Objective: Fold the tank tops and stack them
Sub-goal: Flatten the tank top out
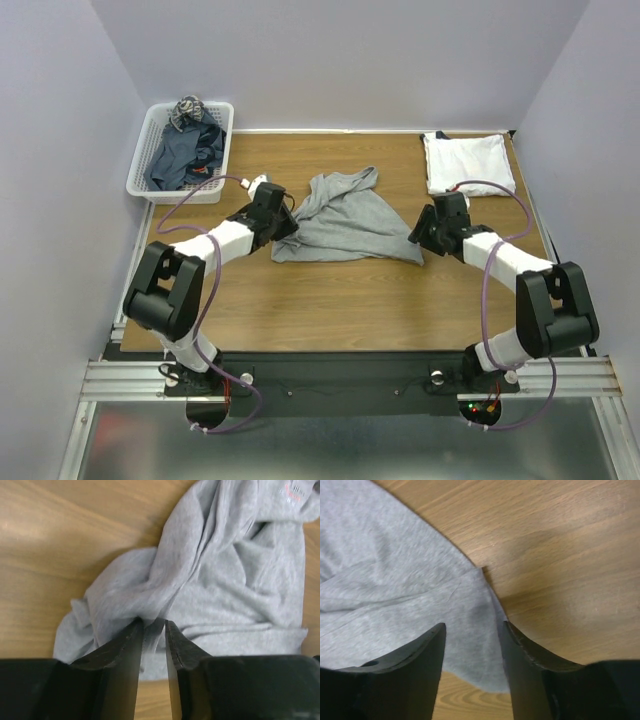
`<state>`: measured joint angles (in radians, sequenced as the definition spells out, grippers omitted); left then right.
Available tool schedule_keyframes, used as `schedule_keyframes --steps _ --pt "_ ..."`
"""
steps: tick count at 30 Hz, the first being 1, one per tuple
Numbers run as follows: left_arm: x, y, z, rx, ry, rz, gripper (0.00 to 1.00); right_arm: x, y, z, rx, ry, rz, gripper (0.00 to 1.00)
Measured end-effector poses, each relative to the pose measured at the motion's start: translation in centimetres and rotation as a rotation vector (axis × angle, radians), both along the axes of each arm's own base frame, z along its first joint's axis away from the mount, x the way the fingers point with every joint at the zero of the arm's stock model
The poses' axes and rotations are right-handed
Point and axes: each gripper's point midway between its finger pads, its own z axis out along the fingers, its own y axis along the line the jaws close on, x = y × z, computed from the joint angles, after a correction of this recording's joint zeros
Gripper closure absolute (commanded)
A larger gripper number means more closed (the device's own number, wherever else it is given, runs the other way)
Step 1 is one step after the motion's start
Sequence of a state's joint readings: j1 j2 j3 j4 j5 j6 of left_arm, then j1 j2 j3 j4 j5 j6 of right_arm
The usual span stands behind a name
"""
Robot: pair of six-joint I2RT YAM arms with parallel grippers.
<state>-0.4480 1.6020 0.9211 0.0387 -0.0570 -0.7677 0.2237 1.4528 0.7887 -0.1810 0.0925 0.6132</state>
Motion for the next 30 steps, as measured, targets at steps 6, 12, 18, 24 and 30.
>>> schedule_keyframes --steps 6,12,18,24,30 --pt "3.5 -0.7 0.8 0.014 -0.032 0.029 0.87 1.8 -0.5 -1.5 -0.044 0.026 -0.032 0.56" --pt "4.5 0.3 1.0 0.022 -0.034 0.055 1.00 4.0 -0.8 -1.1 -0.071 -0.006 -0.062 0.60" --pt "6.1 3.0 0.9 0.018 -0.028 0.112 1.00 4.7 -0.9 -1.8 -0.084 -0.004 -0.074 0.61" --pt "6.8 4.2 1.2 0.013 -0.030 0.125 1.00 4.7 -1.0 -2.1 -0.087 0.002 -0.074 0.64" --pt "6.8 3.7 2.3 -0.006 -0.045 0.095 0.85 4.7 -0.9 -2.4 -0.085 0.006 -0.076 0.71"
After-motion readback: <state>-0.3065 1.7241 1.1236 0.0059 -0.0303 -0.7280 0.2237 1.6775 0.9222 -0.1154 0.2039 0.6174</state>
